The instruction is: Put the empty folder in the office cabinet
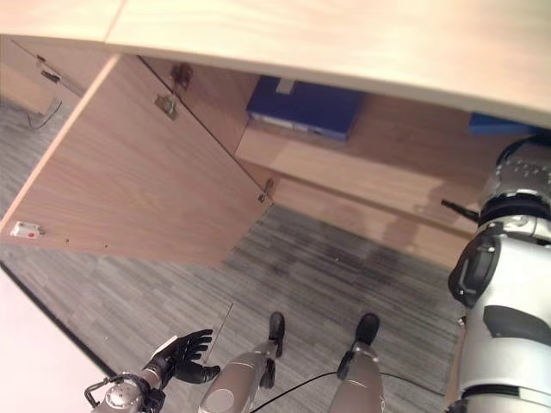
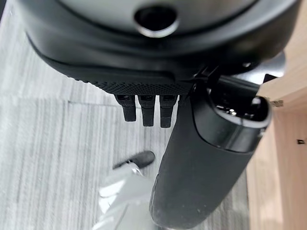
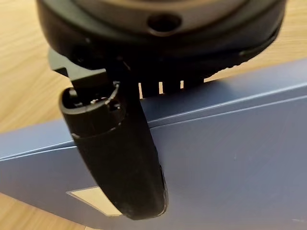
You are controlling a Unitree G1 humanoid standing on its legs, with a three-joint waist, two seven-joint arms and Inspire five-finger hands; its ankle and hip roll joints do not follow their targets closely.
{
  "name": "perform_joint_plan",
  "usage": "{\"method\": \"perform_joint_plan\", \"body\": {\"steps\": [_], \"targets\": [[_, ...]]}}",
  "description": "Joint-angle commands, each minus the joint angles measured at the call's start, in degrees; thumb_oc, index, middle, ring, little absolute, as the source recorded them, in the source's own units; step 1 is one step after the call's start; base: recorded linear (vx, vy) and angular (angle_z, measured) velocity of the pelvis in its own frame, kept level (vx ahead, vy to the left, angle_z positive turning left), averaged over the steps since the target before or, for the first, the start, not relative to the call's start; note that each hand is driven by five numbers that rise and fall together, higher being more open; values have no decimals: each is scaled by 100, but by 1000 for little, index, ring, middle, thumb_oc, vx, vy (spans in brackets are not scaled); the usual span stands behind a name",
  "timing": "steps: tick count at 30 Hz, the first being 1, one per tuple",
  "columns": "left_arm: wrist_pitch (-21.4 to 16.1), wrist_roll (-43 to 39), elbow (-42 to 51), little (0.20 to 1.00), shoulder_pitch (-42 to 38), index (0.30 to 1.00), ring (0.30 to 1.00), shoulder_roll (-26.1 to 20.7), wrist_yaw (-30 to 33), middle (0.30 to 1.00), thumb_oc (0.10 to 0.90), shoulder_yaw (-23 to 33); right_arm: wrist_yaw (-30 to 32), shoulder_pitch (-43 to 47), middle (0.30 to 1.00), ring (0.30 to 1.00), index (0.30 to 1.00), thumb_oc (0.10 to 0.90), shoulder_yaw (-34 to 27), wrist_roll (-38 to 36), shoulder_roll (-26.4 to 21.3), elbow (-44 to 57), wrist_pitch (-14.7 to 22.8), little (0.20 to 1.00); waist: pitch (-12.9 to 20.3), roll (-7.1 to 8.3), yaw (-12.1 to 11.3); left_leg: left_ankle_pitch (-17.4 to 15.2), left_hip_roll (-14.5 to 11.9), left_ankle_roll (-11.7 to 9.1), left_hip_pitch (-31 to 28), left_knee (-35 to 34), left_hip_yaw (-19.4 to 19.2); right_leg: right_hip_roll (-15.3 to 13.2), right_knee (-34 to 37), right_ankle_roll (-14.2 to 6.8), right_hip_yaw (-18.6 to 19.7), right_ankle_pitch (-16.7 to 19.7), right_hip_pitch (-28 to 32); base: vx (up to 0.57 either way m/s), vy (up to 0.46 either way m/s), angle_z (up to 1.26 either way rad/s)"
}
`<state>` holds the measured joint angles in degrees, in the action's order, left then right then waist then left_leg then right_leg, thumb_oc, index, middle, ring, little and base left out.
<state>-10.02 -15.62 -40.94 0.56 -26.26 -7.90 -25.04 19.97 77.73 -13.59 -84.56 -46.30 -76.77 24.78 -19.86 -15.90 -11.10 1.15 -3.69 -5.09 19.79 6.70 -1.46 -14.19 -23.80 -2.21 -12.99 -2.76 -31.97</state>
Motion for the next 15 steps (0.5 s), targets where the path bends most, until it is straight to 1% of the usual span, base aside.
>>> {"method": "perform_joint_plan", "body": {"steps": [1, 3, 4, 6, 7, 8, 9, 10, 11, 12, 13, 14, 15], "targets": [[-205, -279, 148, 900, 132, 900, 900, -632, 117, 900, 800, -81, -144, 515, 300, 300, 300, 400, 923, 202, -389, 630, 280, 300, 404, 141, -47, -443, -39, -129, 554, 871, 173, 327, -886, -322, 406, -1281, 18, -35, 23, 13], [-231, -335, 292, 900, 97, 900, 900, -721, 145, 900, 800, -103, -102, 662, 300, 300, 300, 400, 1046, 205, -380, 684, 306, 300, 369, 69, -76, -473, 3, -110, 808, 1016, 164, 272, -1115, -330, 447, -1326, -269, -42, 20, 3], [-227, -339, 298, 900, 93, 900, 900, -720, 146, 900, 800, -102, -96, 672, 300, 300, 300, 400, 1051, 206, -381, 686, 308, 300, 379, 75, -77, -480, 10, -108, 841, 1040, 163, 264, -1141, -331, 454, -1334, -305, -32, 6, -2], [-254, -363, 392, 900, 78, 900, 900, -761, 172, 900, 800, -139, -43, 708, 300, 300, 300, 400, 1046, 178, -332, 722, 364, 300, 363, 24, -83, -498, 23, -101, 983, 1117, 165, 232, -1286, -336, 484, -1372, -465, -26, 11, 0], [-274, -403, 528, 900, 60, 900, 900, -811, 177, 900, 800, -195, -4, 777, 300, 300, 300, 400, 1063, 157, -251, 753, 387, 300, 329, -24, -95, -540, 53, -92, 1179, 1288, 169, 178, -1484, -329, 528, -1446, -641, 23, 17, 6], [-288, -430, 590, 900, 53, 900, 900, -829, 177, 900, 800, -209, 7, 810, 300, 300, 300, 400, 1074, 143, -220, 766, 393, 300, 352, -39, -96, -641, 73, -100, 1210, 1351, 210, 178, -1578, -347, 608, -1552, -679, -41, 13, 7], [-285, -445, 615, 900, 66, 900, 900, -836, 178, 900, 800, -208, 19, 811, 300, 300, 300, 400, 1083, 144, -214, 779, 402, 300, 327, -48, -98, -571, 69, -86, 1280, 1384, 168, 150, -1612, -332, 564, -1467, -757, 43, 5, 8], [-294, -469, 689, 900, 85, 900, 900, -851, 178, 900, 800, -206, 28, 832, 300, 300, 300, 400, 1102, 159, -203, 791, 399, 300, 361, -54, -102, -670, 96, -90, 1299, 1431, 212, 152, -1697, -341, 627, -1588, -785, -38, 16, 5], [-271, -475, 735, 900, 109, 900, 900, -891, 168, 900, 800, -227, 45, 846, 300, 300, 300, 400, 1156, 207, -166, 831, 391, 300, 342, -103, -126, -691, 118, -83, 1366, 1493, 202, 132, -1756, -327, 624, -1642, -850, 69, 7, 4], [-290, -458, 801, 900, 119, 900, 900, -922, 154, 900, 800, -250, 55, 847, 300, 300, 300, 400, 1183, 271, -141, 855, 380, 300, 335, -142, -137, -786, 152, -83, 1427, 1577, 212, 91, -1887, -331, 648, -1752, -922, -37, 26, 2], [-304, -440, 834, 900, 121, 900, 900, -963, 151, 900, 800, -261, 52, 845, 300, 300, 300, 400, 1198, 278, -148, 853, 378, 300, 302, -194, -143, -738, 158, -76, 1483, 1582, 211, 73, -1909, -325, 662, -1709, -977, 0, 0, 0], [-301, -439, 854, 900, 122, 900, 900, -964, 150, 900, 800, -263, 55, 853, 300, 300, 300, 400, 1207, 280, -157, 855, 378, 300, 318, -186, -146, -790, 175, -79, 1504, 1616, 219, 60, -1958, -336, 686, -1768, -1005, -62, 31, 3], [-317, -485, 950, 900, 155, 900, 900, -1000, 138, 900, 800, -245, 51, 834, 300, 300, 300, 400, 1221, 308, -163, 883, 343, 300, 307, -255, -177, -752, 206, -60, 1610, 1643, 207, 18, -2047, -340, 704, -1759, -1105, 4, 20, 4]]}}
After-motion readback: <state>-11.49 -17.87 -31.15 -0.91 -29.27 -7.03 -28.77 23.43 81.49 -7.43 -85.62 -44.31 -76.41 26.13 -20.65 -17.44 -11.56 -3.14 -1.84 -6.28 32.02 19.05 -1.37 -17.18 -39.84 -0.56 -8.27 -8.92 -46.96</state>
